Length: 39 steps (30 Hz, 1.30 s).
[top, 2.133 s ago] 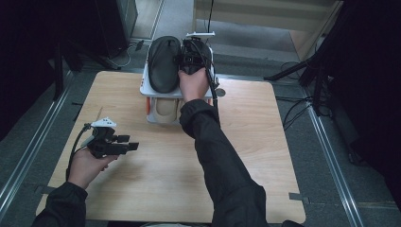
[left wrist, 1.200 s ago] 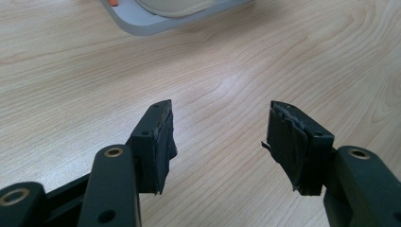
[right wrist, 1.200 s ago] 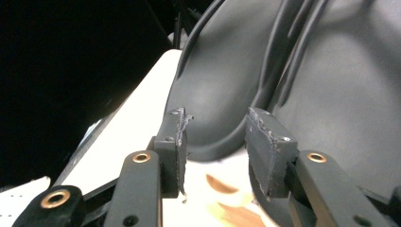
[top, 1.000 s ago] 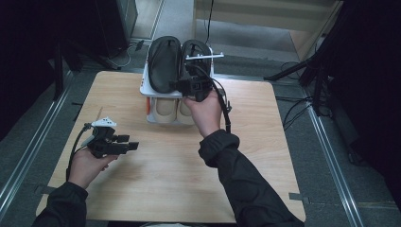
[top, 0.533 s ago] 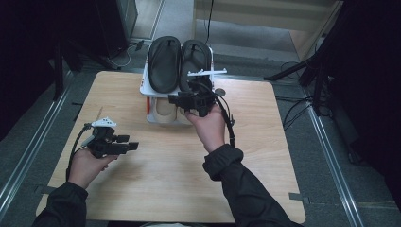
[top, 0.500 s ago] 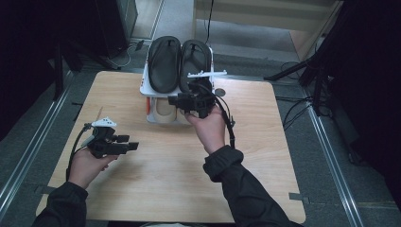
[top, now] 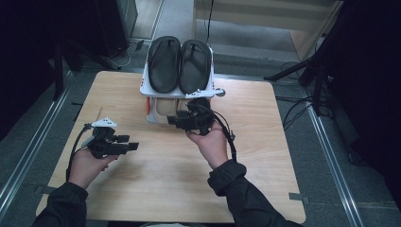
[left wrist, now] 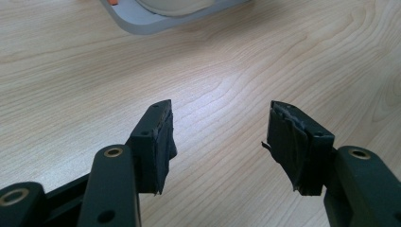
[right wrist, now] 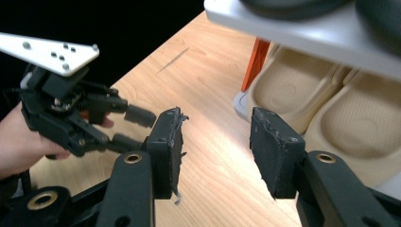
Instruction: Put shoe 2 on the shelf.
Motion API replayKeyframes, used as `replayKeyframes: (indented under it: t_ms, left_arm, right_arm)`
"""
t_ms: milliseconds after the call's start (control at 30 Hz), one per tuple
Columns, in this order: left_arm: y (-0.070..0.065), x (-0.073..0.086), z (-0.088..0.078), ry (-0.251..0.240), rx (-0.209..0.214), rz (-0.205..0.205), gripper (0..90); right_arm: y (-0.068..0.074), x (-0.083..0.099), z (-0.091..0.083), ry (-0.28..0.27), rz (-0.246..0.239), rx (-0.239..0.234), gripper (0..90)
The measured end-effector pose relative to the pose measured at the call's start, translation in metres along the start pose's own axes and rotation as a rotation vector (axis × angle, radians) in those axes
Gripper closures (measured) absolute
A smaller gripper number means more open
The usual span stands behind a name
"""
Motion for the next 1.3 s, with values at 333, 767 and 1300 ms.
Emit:
replayKeyframes:
  t_ms: [333,767,1300]
  left_arm:
    - [0.0,0.0,0.0,-0.004,0.002,-0.003,42.3]
    - [-0.003,-0.001,-0.002,-0.031,0.009,0.013,42.4]
    - [-0.002,0.0,-0.001,-0.017,0.007,0.006,42.1]
  right_arm:
    - [-0.01,0.032,-0.002,0.009,-0.001,-0.027,52.2]
    - [-0.019,0.064,-0.014,-0.008,-0.016,-0.055,52.6]
    - [-0.05,0.103,-0.04,-0.02,-0.018,0.019,52.9]
Point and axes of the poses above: each handheld gripper's, and its own axes: z roughly forward along the jaws, x roughly out of its underside, y roughly to its left, the point moved 4 cm from there along z, roughly forward along the jaws, and after that the axes turned 10 degrees about -z, right-handed, at the moved point
